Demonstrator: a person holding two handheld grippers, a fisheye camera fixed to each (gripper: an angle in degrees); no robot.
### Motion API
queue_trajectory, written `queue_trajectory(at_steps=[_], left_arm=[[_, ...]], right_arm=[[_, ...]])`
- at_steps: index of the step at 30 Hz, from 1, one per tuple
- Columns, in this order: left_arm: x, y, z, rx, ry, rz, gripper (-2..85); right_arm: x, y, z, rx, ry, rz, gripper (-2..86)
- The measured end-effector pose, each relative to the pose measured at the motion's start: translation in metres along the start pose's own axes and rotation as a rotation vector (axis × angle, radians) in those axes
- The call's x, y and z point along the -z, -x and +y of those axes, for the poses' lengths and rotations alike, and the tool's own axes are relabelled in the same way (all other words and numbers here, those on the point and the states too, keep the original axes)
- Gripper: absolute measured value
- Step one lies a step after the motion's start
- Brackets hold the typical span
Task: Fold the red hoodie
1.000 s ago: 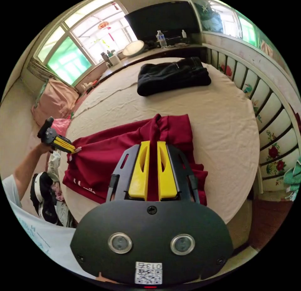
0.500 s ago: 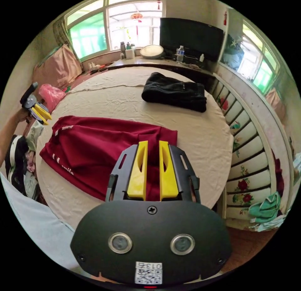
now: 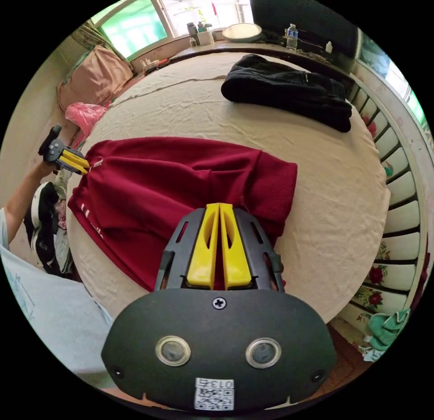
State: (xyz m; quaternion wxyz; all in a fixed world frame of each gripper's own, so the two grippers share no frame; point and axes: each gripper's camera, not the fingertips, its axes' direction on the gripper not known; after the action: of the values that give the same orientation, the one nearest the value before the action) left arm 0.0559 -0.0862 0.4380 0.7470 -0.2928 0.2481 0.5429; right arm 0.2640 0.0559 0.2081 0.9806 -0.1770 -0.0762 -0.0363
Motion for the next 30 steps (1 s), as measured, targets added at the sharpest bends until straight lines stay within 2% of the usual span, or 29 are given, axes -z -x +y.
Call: queue_trajectory(at_steps=[5,9,12,13,15,17,19,21,23,27,30], left_arm=[[0.025,-0.008,0.048,0.022,-0.118,0.06,5.9],[0.009,-0.036,0.042,0.021,-0.157,-0.064,5.6],[-0.026,-0.035,0.038,0.069,-0.079,-0.093,4.8],[-0.024,-0.03,0.048,0.104,-0.151,-0.073,4.3],[-0.024,-0.018,0.062,0.18,-0.161,0.007,3.5],[-0.016,-0.017,0.085,0.237,-0.191,-0.033,3.0],[0.0,-0.017,0.131,0.378,-0.236,-0.086,3.9],[0.008,-0.017,0.172,0.503,-0.275,-0.063,6.3],[0.009,-0.021,0.213,0.633,-0.318,-0.005,8.7],[-0.017,-0.049,0.284,0.862,-0.324,0.108,13.1],[-0.043,-0.074,0.311,0.964,-0.348,0.165,13.7]], right_arm=[[0.05,0.029,0.008,0.11,-0.121,0.131,0.1],[0.038,0.068,0.003,0.192,-0.178,0.248,0.1],[0.001,0.072,-0.012,0.158,-0.086,0.298,0.2],[-0.019,0.065,-0.016,0.127,-0.005,0.312,0.2],[-0.03,0.059,-0.017,0.117,-0.01,0.268,0.2],[-0.017,0.06,-0.029,0.132,0.017,0.226,0.5],[0.008,0.067,-0.035,0.155,-0.105,0.242,0.8],[0.027,0.078,-0.052,0.214,-0.18,0.219,1.5],[0.032,0.105,-0.091,0.367,-0.198,0.058,3.3],[0.006,0.18,-0.164,0.622,-0.155,-0.136,7.5],[-0.037,0.26,-0.22,0.843,-0.052,-0.26,9.0]])
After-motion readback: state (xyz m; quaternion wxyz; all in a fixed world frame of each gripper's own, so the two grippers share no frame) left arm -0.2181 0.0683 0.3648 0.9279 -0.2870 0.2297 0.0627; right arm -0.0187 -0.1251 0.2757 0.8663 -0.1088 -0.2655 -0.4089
